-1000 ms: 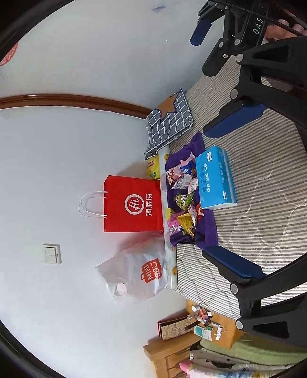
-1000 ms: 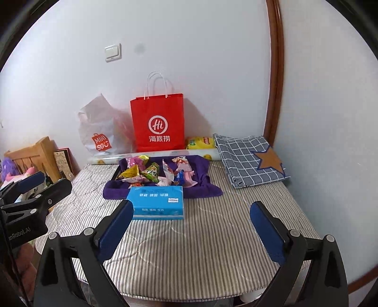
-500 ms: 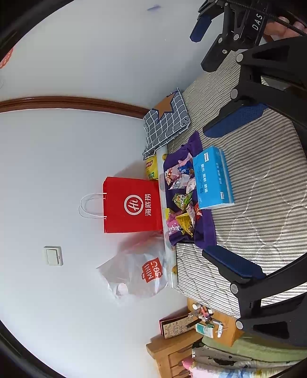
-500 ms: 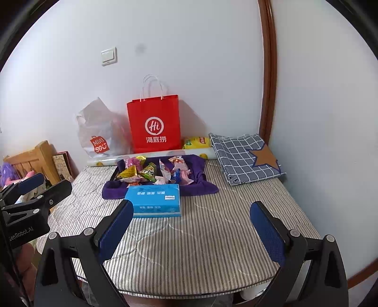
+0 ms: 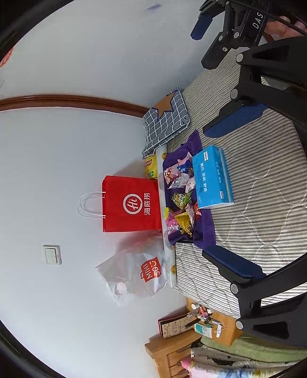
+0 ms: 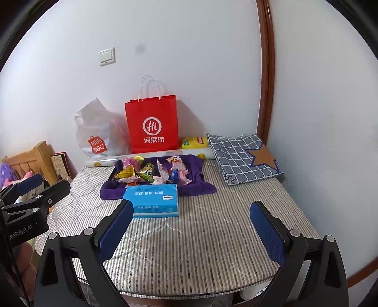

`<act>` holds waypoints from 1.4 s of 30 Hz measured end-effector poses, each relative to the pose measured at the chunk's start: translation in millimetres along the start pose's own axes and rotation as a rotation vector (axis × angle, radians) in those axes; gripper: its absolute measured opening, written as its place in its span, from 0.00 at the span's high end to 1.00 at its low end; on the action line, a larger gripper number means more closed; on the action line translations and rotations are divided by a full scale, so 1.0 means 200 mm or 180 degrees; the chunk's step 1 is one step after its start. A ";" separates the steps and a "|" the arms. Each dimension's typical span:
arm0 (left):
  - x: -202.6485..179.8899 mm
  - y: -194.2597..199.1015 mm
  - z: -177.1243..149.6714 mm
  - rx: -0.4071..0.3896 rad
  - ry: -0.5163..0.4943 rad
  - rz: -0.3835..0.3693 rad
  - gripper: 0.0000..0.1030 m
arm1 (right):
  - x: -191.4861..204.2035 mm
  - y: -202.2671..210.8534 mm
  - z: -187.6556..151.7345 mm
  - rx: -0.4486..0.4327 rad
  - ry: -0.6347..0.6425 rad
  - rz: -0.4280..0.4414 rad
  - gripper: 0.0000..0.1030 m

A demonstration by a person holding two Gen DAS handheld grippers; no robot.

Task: Organize snacks

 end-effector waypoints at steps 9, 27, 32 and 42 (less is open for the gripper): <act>0.00 0.00 0.00 0.0002 -0.0002 -0.0002 0.10 | 0.00 0.01 0.01 -0.0018 -0.0010 0.0004 0.05; 0.00 0.00 0.00 0.0002 -0.0006 -0.0011 0.10 | 0.00 0.03 0.02 -0.0059 -0.0029 0.0004 0.05; 0.00 0.00 0.00 0.0001 -0.0007 -0.0009 0.10 | 0.00 0.03 0.02 -0.0071 -0.0026 0.0007 0.05; 0.00 0.00 0.00 -0.0004 0.0004 0.0000 0.10 | 0.01 0.04 0.02 -0.0079 -0.0035 0.0013 0.05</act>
Point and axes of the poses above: each gripper's, at about its wrist camera, not at the fingertips, and y roughly against the way its jaws point, x to its left, z to its top, the point moved 8 cm from there along -y, roughly the way its jaws point, and after that the axes turned 5 degrees about x, right-handed, at the moved point
